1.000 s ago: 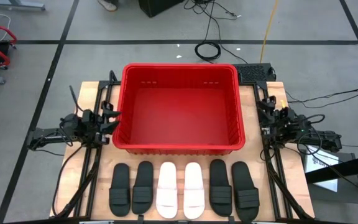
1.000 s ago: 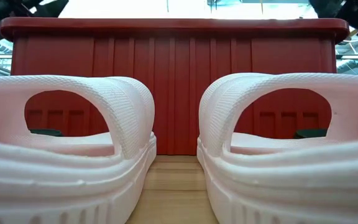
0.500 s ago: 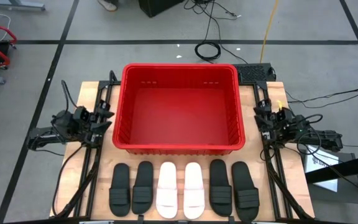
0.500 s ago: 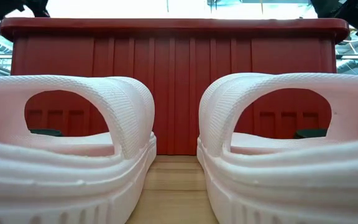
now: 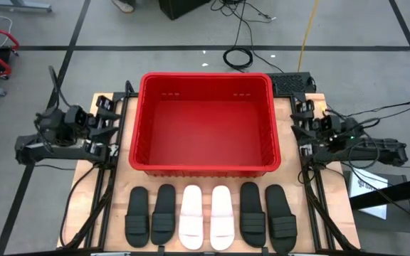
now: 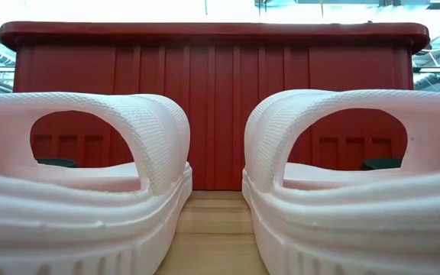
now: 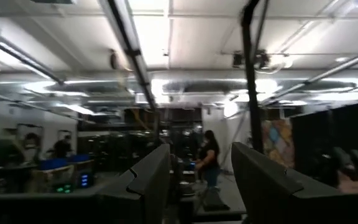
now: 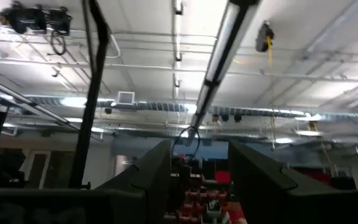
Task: Pick and place slides into bin
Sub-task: Put the left black slipper into the red bin
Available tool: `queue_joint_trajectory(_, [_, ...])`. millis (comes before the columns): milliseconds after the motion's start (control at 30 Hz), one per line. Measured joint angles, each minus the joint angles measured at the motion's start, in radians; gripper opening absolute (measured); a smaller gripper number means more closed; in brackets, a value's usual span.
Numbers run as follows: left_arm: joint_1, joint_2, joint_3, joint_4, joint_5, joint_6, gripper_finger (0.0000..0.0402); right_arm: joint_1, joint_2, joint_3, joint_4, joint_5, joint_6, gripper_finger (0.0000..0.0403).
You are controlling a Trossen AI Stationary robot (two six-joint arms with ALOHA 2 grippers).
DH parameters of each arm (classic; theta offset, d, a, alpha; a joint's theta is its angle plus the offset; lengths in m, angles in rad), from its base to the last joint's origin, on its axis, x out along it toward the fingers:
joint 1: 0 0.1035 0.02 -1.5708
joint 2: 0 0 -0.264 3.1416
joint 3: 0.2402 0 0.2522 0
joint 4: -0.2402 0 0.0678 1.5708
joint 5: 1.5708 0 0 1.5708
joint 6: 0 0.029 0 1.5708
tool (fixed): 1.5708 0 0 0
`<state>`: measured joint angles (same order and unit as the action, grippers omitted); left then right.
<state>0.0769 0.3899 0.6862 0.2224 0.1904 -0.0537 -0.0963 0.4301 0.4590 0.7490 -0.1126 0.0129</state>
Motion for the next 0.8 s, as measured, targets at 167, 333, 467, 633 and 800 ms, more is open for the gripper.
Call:
queue_joint_trajectory(167, [-0.001, 0.194, 0.257, -0.088, 0.116, 0.018, 0.0179, 0.0, 0.103, 0.215, -0.073, -0.108, -0.003, 0.0153])
queue_joint_trajectory(333, [-0.002, 0.375, 0.537, -0.29, 0.181, 0.031, 0.0179, 0.0, 0.193, 0.423, -0.281, -0.128, -0.032, 0.0153])
queue_joint_trajectory(467, [-0.045, 0.504, 0.741, -0.461, 0.203, 0.081, 0.0179, 0.0, 0.252, 0.557, -0.415, -0.129, -0.058, 0.0153])
queue_joint_trajectory(633, [-0.17, 0.64, 0.908, -0.578, 0.202, 0.13, 0.0179, 0.0, 0.297, 0.683, -0.539, -0.129, -0.077, 0.0153])
queue_joint_trajectory(800, [-0.371, 0.754, 0.974, -0.592, 0.097, 0.178, 0.0179, 0.0, 0.311, 0.72, -0.575, -0.129, -0.086, 0.0153])
